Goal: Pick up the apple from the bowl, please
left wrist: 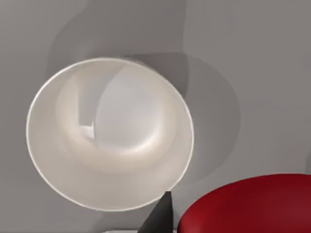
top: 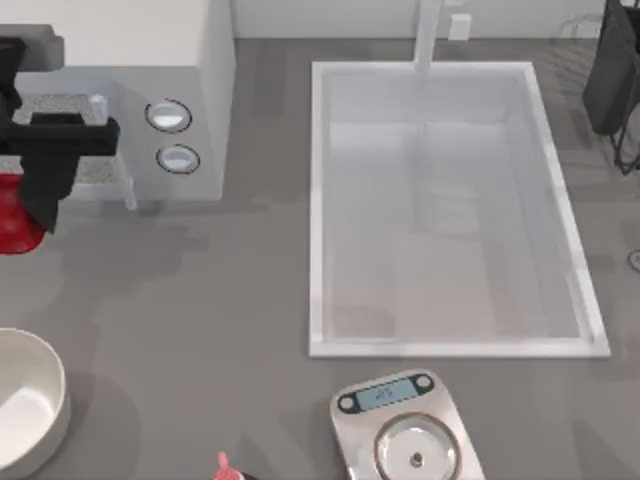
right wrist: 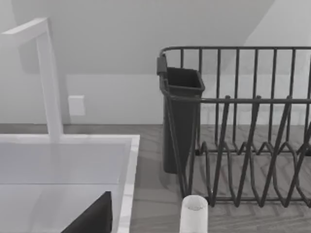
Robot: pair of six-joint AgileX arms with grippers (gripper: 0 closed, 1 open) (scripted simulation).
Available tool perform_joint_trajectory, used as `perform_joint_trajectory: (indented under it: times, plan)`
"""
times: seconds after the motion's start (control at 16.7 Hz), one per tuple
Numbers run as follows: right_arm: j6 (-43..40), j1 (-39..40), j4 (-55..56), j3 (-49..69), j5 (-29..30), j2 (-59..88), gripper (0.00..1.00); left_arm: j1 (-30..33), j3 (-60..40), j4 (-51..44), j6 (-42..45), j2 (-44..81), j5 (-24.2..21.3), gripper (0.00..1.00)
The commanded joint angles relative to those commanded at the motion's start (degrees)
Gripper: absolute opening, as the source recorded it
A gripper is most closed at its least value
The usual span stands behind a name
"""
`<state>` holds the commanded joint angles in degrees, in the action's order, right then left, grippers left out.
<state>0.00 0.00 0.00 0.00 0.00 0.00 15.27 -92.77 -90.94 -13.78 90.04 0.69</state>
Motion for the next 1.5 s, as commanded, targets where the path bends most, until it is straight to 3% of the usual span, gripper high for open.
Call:
perform_joint_trajectory:
  times: [0.24, 0.42, 0.9, 1.26, 1.5]
  plan:
    - [0.0, 0.0, 0.0, 0.0, 0.0, 0.0, 1.0, 13.52, 0.66, 7.71, -13.66, 8.48, -0.46, 0.0]
    - [0.0, 0.0, 0.0, 0.0, 0.0, 0.0, 1.0, 18.7, 1.38, 11.84, -18.84, 12.23, -0.69, 0.0]
    - [0.0, 0.0, 0.0, 0.0, 0.0, 0.0, 1.0, 18.95, 3.63, 14.48, -19.15, 12.77, -0.72, 0.0]
    - [0.0, 0.0, 0.0, 0.0, 0.0, 0.0, 1.0, 18.93, 16.87, 31.53, -19.04, 15.45, -0.73, 0.0]
    - [0.0, 0.0, 0.0, 0.0, 0.0, 0.0, 1.0, 18.98, 21.75, 36.7, -19.07, 16.74, -0.73, 0.0]
